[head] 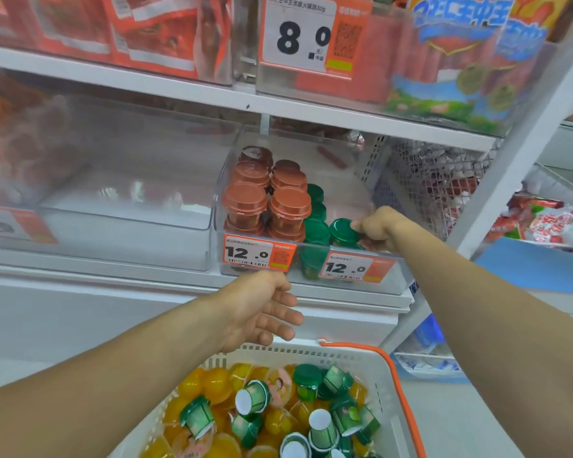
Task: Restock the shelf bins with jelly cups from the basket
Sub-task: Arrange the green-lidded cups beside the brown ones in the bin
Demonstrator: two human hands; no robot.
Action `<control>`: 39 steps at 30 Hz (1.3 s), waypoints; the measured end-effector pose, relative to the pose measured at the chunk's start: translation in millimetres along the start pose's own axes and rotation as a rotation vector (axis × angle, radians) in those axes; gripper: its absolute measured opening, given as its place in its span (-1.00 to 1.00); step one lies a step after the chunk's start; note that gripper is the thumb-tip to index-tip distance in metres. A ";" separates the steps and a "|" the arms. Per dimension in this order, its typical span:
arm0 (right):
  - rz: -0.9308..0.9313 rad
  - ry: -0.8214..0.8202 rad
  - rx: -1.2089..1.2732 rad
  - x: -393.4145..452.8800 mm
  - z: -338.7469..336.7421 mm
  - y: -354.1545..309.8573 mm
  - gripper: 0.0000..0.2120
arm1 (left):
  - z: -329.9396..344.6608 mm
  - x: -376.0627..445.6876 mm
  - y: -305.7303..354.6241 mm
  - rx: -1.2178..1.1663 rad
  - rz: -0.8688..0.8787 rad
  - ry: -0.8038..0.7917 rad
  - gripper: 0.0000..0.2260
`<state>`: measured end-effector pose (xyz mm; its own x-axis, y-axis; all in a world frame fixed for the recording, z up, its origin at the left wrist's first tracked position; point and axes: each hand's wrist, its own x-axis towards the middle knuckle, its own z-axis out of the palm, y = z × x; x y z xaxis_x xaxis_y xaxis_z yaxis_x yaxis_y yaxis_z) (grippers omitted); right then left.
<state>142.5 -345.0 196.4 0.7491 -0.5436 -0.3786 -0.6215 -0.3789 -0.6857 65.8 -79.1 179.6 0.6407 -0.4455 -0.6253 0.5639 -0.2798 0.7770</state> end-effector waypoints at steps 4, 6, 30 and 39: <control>-0.019 -0.026 -0.028 -2.5 -1.7 1.4 -0.73 | 0.8 2.6 -1.9 0.011 -0.002 -0.009 -0.77; -0.038 -0.029 -0.043 -3.2 -3.6 2.4 -0.75 | 1.1 2.4 -3.5 0.023 -0.002 -0.011 -0.77; -1.164 0.404 0.055 -144.8 83.9 117.2 -0.85 | -18.2 105.2 -175.6 1.049 -0.011 0.284 -0.44; -0.685 -0.199 -0.752 -114.1 143.4 258.4 -0.61 | 1.2 122.2 -217.3 1.000 0.128 0.359 -0.59</control>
<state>-70.7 -273.5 -26.7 0.9778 0.0722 -0.1969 0.0203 -0.9671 -0.2537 21.0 -73.8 -65.5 0.8726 -0.2900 -0.3930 -0.0968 -0.8914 0.4428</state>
